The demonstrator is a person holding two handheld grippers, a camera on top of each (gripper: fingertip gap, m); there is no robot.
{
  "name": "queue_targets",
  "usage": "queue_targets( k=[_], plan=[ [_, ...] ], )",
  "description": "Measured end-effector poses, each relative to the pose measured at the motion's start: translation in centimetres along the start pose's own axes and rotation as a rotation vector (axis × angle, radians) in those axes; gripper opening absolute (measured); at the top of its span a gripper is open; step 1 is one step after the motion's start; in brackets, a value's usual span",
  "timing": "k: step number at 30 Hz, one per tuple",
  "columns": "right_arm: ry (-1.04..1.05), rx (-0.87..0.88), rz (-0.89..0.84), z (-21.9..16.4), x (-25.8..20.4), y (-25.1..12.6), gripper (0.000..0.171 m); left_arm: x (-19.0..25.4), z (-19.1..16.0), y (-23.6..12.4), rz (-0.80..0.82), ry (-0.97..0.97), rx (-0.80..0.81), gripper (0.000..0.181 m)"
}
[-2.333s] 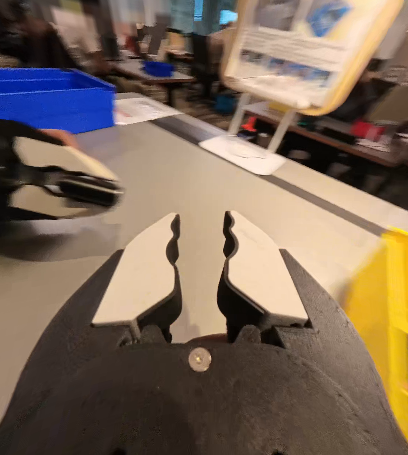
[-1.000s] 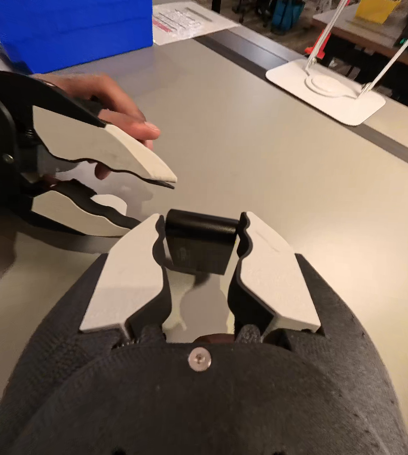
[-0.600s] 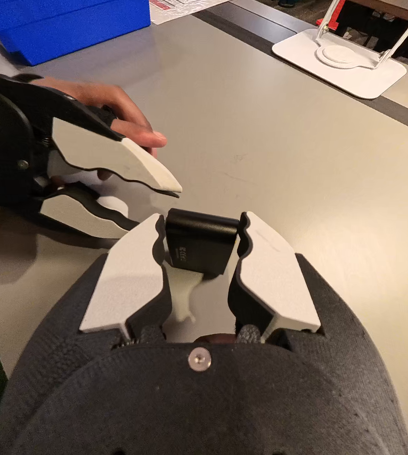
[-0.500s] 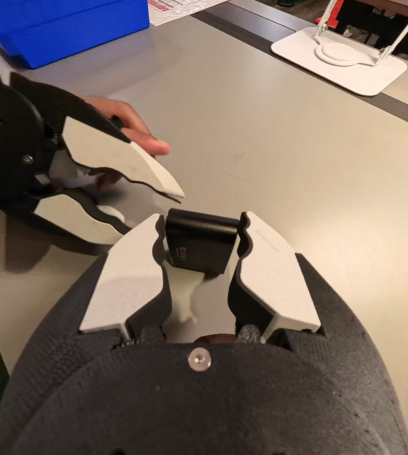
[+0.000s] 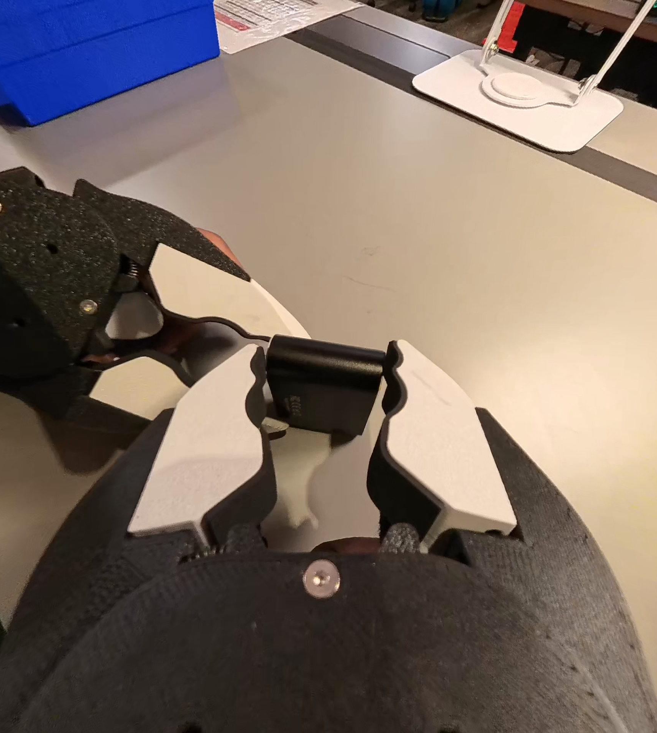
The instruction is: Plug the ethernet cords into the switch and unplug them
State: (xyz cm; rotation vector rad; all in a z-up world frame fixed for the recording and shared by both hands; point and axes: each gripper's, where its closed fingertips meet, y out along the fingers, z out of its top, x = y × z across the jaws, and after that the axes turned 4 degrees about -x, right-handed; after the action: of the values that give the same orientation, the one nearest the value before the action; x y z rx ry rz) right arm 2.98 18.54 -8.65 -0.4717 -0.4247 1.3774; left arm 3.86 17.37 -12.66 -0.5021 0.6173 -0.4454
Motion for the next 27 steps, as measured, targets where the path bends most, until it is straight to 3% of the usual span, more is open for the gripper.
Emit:
queue_targets(
  k=[1,14,27],
  plan=[
    [0.002,0.001,-0.002,0.0,0.0,0.0,0.058,0.0,0.0,0.0,0.008,0.001,-0.004,0.037],
    [0.03,-0.045,0.011,-0.8,-0.6,0.7,0.059,-1.4,-0.8,0.2,0.028,-0.126,-0.055,0.027],
    [0.095,-0.051,0.002,-0.9,-0.9,1.4,0.066,-1.5,-1.2,0.3,0.07,-0.086,-0.085,0.027]
  ],
)
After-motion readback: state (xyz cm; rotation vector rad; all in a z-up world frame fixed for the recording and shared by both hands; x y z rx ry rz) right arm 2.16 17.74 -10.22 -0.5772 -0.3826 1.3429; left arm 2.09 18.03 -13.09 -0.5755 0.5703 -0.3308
